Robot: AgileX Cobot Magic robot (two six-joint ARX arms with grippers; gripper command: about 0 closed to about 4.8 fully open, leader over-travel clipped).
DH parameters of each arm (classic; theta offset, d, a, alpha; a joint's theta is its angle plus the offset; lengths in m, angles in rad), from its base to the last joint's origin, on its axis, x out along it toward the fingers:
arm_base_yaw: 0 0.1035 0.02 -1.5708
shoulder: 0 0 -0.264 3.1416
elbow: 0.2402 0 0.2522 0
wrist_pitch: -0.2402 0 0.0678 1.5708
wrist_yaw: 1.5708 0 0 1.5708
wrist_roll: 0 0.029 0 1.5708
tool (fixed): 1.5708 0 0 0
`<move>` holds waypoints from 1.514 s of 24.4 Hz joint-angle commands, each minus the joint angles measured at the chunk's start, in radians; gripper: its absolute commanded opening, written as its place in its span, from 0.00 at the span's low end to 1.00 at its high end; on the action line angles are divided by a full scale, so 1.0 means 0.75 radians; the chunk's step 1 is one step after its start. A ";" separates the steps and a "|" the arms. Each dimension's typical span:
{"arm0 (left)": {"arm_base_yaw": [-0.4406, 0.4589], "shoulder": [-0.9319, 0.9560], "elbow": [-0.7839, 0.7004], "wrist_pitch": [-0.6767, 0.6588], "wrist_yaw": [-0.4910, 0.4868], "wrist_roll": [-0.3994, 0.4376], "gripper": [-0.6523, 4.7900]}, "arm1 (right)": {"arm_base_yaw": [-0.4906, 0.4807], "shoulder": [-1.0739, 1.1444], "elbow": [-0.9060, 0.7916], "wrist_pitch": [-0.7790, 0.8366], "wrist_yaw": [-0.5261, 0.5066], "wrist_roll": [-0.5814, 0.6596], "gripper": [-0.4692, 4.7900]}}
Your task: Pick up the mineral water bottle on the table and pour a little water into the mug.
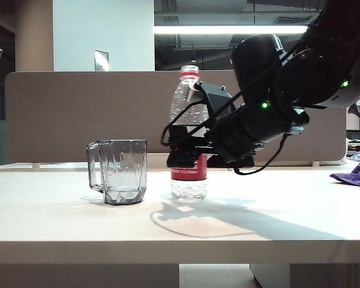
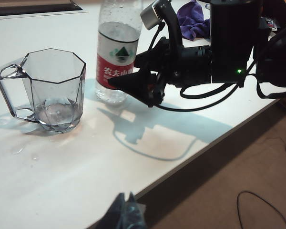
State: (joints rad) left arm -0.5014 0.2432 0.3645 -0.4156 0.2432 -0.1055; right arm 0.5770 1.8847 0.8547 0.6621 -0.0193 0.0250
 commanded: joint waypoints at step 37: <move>-0.001 -0.001 0.009 0.015 0.006 0.001 0.11 | 0.024 -1.645 -0.775 -0.769 0.047 -0.023 0.08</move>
State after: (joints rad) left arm -0.5014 0.2432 0.3645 -0.4156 0.2432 -0.1055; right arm 0.5953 0.6727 0.2817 0.0608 0.0189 0.0025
